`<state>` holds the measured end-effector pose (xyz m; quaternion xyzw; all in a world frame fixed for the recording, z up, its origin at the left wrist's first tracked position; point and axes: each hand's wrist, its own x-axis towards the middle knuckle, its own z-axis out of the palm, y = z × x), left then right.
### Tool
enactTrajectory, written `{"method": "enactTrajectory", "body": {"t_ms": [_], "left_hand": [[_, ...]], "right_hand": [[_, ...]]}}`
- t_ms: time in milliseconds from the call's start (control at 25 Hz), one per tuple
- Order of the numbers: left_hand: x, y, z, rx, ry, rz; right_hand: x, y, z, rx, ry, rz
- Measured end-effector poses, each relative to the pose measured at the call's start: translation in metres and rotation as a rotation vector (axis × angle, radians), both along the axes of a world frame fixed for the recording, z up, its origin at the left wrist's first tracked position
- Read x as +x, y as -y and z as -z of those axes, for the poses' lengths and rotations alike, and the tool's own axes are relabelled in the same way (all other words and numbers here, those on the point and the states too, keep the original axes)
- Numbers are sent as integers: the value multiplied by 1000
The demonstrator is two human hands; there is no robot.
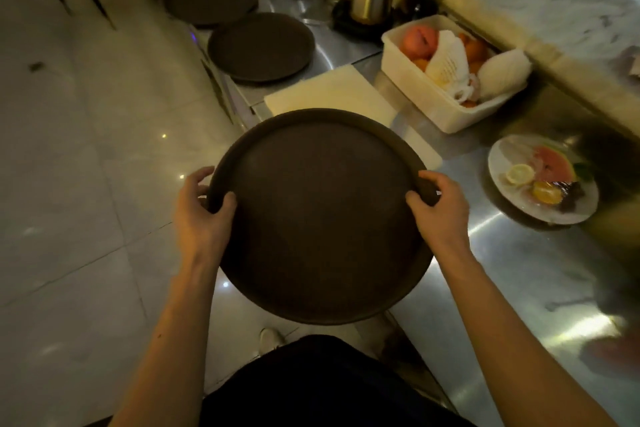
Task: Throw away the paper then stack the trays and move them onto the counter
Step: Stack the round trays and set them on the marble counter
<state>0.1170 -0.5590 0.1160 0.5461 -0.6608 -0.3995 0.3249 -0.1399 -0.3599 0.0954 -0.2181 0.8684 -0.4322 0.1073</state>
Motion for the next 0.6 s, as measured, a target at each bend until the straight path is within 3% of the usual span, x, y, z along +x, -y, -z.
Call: {"method": "enactTrajectory", "body": {"t_ms": [360, 600], "left_hand": [[128, 122, -3, -29, -53, -207], [162, 172, 3, -11, -52, -294]], "right_hand": [[91, 174, -8, -14, -35, -221], [117, 242, -4, 31, -44, -280]]}}
